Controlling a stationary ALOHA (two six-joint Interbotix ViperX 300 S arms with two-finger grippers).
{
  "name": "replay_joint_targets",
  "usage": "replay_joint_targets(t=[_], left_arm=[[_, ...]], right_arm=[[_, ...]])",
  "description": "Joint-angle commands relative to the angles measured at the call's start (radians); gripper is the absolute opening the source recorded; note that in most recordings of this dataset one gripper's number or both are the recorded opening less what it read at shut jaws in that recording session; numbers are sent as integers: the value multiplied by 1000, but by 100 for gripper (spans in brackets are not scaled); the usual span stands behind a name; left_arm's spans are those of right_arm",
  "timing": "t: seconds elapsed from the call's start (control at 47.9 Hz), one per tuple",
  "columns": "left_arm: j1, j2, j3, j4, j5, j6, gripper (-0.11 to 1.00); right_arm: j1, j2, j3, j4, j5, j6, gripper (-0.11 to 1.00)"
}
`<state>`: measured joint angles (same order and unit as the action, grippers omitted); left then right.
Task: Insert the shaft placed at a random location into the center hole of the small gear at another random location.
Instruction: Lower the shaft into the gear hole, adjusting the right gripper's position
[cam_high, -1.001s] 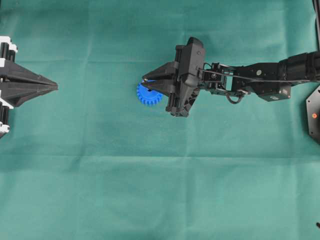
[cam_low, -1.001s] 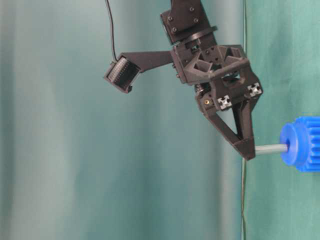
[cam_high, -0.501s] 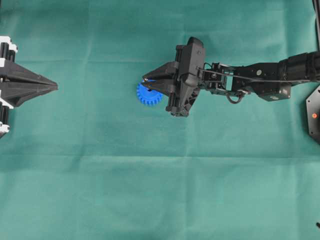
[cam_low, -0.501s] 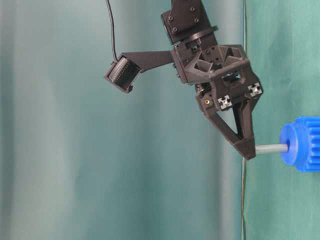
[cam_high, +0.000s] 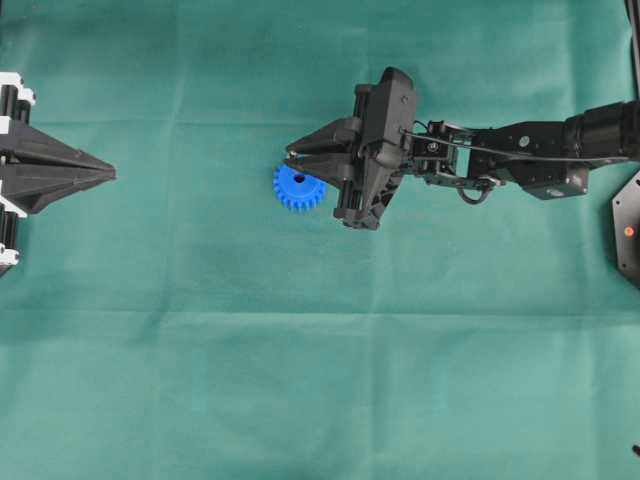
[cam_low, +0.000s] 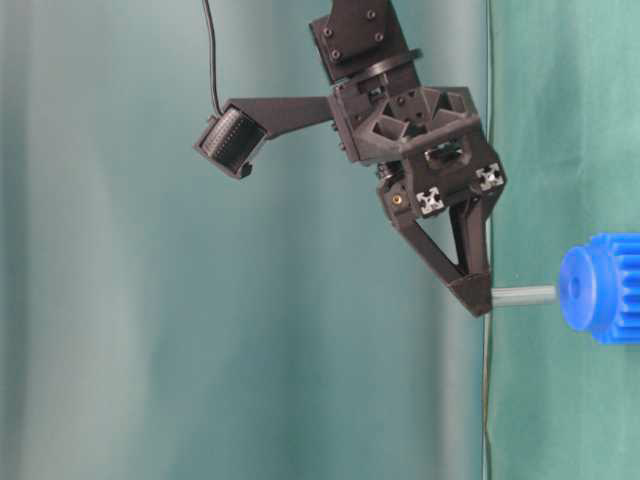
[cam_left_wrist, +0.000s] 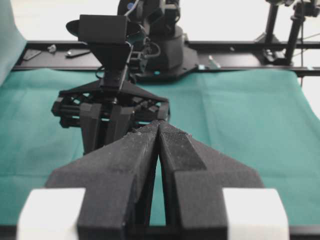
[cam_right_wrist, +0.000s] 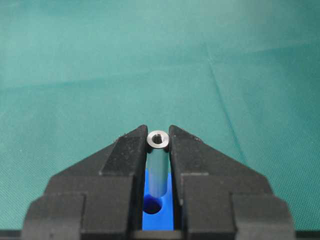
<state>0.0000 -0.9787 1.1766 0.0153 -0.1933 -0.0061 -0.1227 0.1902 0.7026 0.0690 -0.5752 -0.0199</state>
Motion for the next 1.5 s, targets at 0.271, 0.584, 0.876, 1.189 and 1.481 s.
replay_joint_targets(t=[0.271,0.584,0.876,1.189,1.481], left_arm=[[0,3,-25,2,-6,0,0],[0,3,-25,2,-5,0,0],[0,3,-25,2,-5,0,0],[0,3,-25,2,-9,0,0],[-2,3,-25,2,-9,0,0]], right_arm=[[17,17,2,12,-72,23,14],[17,17,11,12,-72,25,14],[12,-57,23,5,-69,8,14],[12,-72,29,5,-64,2,14],[12,0,3,6,-72,8,14]])
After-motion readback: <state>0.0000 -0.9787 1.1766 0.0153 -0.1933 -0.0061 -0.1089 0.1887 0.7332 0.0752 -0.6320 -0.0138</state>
